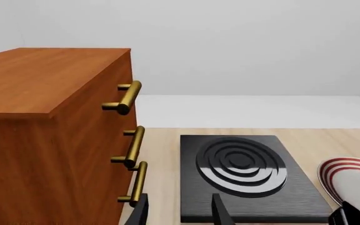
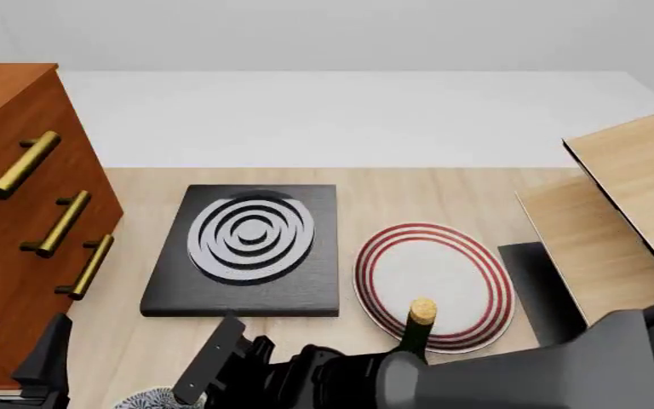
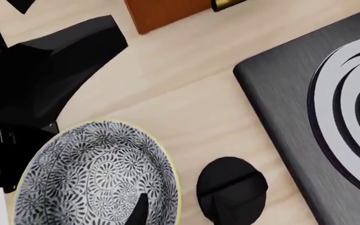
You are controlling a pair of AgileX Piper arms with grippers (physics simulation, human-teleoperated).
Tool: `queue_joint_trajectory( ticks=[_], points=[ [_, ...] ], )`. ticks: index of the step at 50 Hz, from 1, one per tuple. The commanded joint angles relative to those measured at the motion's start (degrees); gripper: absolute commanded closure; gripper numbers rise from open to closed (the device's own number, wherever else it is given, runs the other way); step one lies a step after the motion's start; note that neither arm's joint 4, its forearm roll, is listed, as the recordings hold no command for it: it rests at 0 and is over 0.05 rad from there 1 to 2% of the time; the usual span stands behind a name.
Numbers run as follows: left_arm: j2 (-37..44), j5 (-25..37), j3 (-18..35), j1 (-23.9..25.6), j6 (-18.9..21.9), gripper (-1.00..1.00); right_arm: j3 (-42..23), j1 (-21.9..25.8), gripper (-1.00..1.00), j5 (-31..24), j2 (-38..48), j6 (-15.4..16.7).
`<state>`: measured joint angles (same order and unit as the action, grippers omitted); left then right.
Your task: Pick up the akita bowl and put it on the plate.
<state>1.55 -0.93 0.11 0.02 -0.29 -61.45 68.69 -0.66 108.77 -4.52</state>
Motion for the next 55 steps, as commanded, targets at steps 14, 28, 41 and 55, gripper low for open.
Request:
queue_joint_trajectory(
  ticks=[14, 28, 41, 55],
  points=[
    [0.0, 0.0, 0.0, 0.0, 0.0, -1.0, 0.9, 0.3, -1.0, 2.5, 4.8, -1.9],
    [0.0, 0.0, 0.0, 0.0, 0.0, -1.0, 1.3, -0.6, 1.0, 0.8, 1.4, 0.7],
    [0.0, 0.0, 0.0, 0.0, 0.0, -1.0, 0.9, -2.8, 1.0, -2.9, -5.1, 4.6],
    [0.0, 0.0, 0.0, 0.0, 0.0, -1.0, -0.3, -5.2, 1.0, -6.3, -10.8, 8.1]
  ],
)
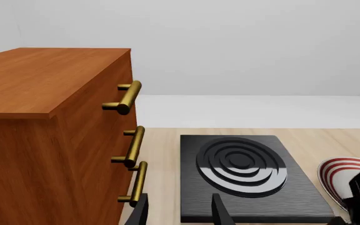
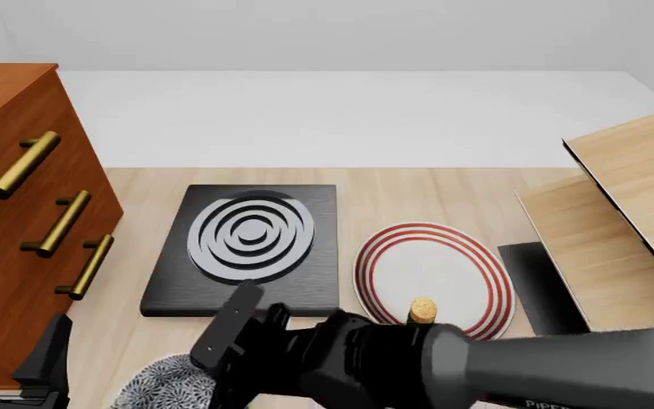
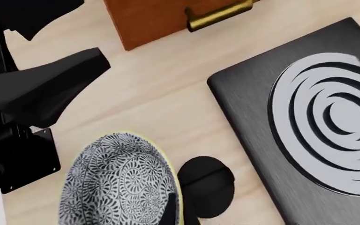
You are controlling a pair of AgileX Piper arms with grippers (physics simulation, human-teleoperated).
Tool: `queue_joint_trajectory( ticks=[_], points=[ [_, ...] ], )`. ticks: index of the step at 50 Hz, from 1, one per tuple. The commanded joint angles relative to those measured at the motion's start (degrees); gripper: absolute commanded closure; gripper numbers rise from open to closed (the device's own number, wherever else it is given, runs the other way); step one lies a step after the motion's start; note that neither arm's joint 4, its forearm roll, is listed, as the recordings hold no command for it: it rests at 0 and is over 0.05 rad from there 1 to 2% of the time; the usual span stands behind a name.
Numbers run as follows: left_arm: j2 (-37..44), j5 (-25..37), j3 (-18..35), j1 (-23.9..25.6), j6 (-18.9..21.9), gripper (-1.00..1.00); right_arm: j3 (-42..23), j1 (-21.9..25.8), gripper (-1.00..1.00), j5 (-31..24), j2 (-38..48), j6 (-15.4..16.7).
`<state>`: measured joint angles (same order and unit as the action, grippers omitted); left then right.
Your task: Pick up the akita bowl and put it on the plate.
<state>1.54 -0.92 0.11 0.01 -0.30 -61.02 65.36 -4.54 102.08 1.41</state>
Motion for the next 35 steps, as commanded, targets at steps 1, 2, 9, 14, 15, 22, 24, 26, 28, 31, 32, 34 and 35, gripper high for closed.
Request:
queue_joint_trajectory(
  ticks=[1, 2, 9, 14, 15, 22, 24, 26, 28, 31, 32, 34, 35],
  points=[
    [0.0, 0.0, 0.0, 0.0, 0.0, -1.0, -0.9, -1.9, 1.0, -2.7, -4.7, 2.2],
    [0.0, 0.0, 0.0, 0.0, 0.0, -1.0, -1.0, -2.1, 1.0, -3.0, -5.1, 2.4],
    [0.0, 0.0, 0.0, 0.0, 0.0, -1.0, -2.5, -3.3, 1.0, -4.9, -8.9, 2.9],
    [0.0, 0.0, 0.0, 0.0, 0.0, -1.0, -3.7, -4.2, 1.0, -6.0, -11.2, 2.3],
    [0.0, 0.0, 0.0, 0.0, 0.0, -1.0, -3.9, -4.4, 1.0, -6.2, -11.5, 2.2],
    [-0.9, 1.0, 0.1, 0.5, 0.0, -1.0, -4.7, -6.2, 1.0, -7.3, -13.7, 1.8],
    [-1.1, 1.2, 0.1, 0.5, 0.0, -1.0, -5.0, -6.4, 1.0, -7.6, -14.2, 1.5],
    [-1.2, 1.3, 0.1, 0.6, 0.0, -1.0, -5.1, -6.8, 1.0, -7.9, -14.9, 1.5],
    [-1.1, 1.2, 0.1, 0.6, 0.0, -1.0, -5.3, -7.2, 1.0, -8.2, -15.5, 1.5],
    [-1.1, 1.1, 0.1, 0.6, 0.0, -1.0, -5.8, -9.3, 1.0, -8.6, -16.8, 2.2],
    [-1.1, 1.1, 0.1, 0.6, 0.0, -1.0, -6.2, -9.7, 1.0, -8.8, -16.8, 2.2],
    [-1.1, 1.0, 0.0, 0.6, 0.0, -1.0, -6.4, -10.9, 1.0, -8.9, -17.1, 1.9],
    [-1.1, 1.0, 0.0, 0.6, 0.0, -1.0, -6.6, -11.6, 1.0, -9.0, -17.4, 1.5]
  ],
)
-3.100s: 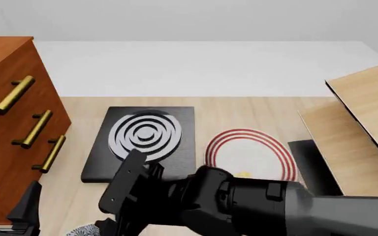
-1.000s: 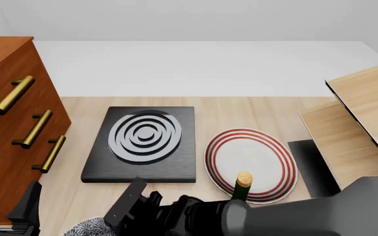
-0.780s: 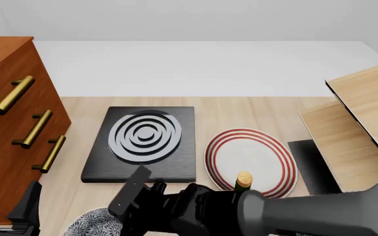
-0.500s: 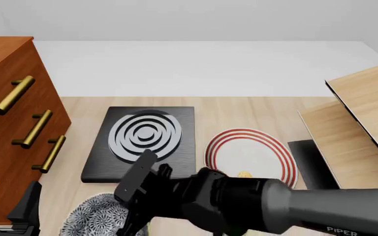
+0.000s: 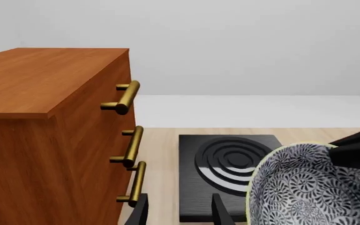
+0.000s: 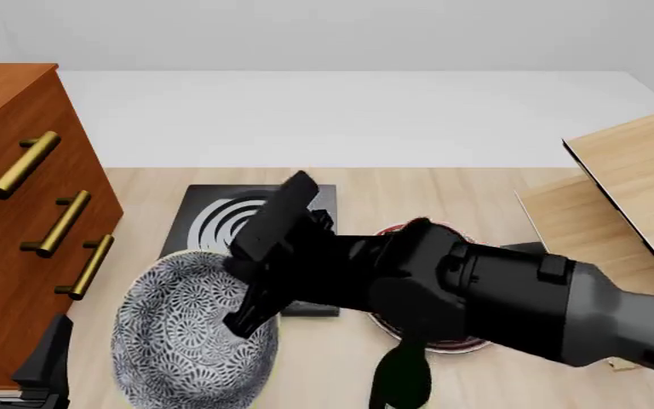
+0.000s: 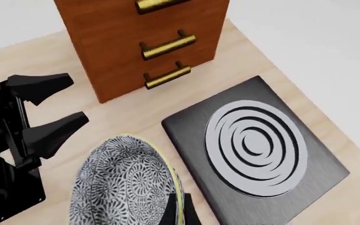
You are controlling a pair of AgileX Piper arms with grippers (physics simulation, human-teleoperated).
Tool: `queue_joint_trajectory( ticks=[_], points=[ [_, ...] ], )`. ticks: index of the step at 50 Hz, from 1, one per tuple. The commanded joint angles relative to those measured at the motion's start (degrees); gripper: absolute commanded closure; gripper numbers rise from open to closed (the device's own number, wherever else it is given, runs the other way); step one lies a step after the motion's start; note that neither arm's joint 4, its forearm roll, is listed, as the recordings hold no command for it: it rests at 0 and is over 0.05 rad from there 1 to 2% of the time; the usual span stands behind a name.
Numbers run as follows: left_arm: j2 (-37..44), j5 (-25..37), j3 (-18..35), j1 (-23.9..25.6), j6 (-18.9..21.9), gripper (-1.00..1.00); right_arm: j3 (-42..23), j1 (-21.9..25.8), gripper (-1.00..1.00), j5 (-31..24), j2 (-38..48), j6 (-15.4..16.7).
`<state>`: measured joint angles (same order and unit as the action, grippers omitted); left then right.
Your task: Pick up the akita bowl and put it on the plate.
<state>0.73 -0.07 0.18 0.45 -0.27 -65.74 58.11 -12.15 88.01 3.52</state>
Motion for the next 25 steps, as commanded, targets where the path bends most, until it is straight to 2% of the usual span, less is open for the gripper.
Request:
queue_joint_trajectory(
  ticks=[1, 3, 4, 25],
  points=[
    [-0.3, 0.2, 0.0, 0.1, 0.0, -1.0, -2.1, -4.7, 1.0, -1.5, -3.6, -1.1],
    [-0.3, 0.4, 0.1, 0.2, 0.0, -1.0, -2.4, -5.5, 1.0, -1.6, -4.1, -1.7],
    [-0.3, 0.3, 0.0, 0.2, 0.0, -1.0, -3.0, -6.0, 1.0, -1.9, -4.5, -3.1],
    [-0.4, 0.4, 0.0, 0.1, 0.0, -1.0, -9.7, -15.6, 1.0, -5.1, -4.1, -3.0]
  ],
)
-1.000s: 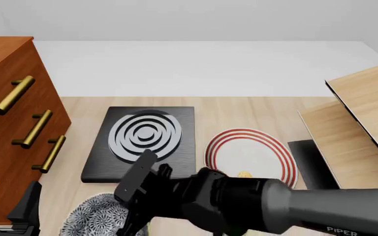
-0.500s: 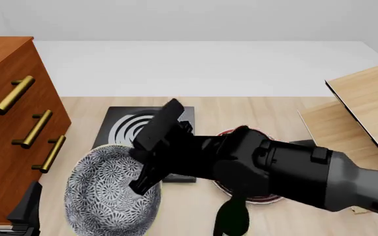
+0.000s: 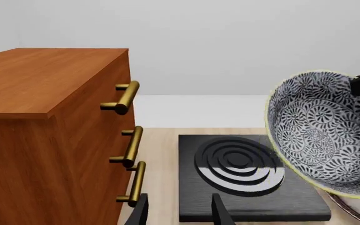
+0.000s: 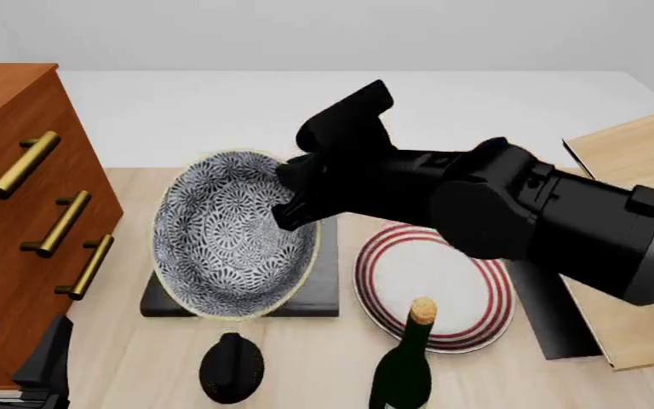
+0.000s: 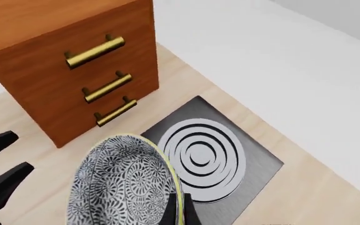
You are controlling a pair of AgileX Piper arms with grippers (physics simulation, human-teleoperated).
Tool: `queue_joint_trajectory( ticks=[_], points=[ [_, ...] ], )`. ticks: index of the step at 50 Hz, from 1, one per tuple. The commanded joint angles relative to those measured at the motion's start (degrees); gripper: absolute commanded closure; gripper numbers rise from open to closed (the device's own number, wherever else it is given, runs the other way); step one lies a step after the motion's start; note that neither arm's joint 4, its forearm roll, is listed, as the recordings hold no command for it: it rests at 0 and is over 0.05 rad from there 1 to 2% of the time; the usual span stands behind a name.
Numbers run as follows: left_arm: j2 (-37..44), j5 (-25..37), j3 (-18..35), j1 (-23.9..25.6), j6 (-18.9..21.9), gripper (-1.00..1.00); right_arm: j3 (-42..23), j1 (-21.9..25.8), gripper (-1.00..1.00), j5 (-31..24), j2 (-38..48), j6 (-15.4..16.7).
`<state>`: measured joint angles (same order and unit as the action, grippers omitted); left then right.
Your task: Pick up the akita bowl and put it on the plate.
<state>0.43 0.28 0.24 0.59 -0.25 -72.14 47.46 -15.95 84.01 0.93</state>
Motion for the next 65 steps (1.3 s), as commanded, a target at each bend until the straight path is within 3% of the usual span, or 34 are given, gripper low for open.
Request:
queue_joint_trajectory(
  ticks=[1, 18, 65],
  points=[
    [-0.1, 0.0, 0.0, 0.0, 0.0, -1.0, -3.5, -5.2, 1.0, -1.4, 0.0, -0.1],
    [0.0, 0.0, 0.0, 0.0, 0.0, -1.0, -4.4, -13.1, 1.0, -1.4, 1.8, 0.2],
    [0.0, 0.0, 0.0, -0.2, 0.0, -1.0, 4.9, -24.6, 1.0, 4.6, 1.7, -0.2]
  ],
)
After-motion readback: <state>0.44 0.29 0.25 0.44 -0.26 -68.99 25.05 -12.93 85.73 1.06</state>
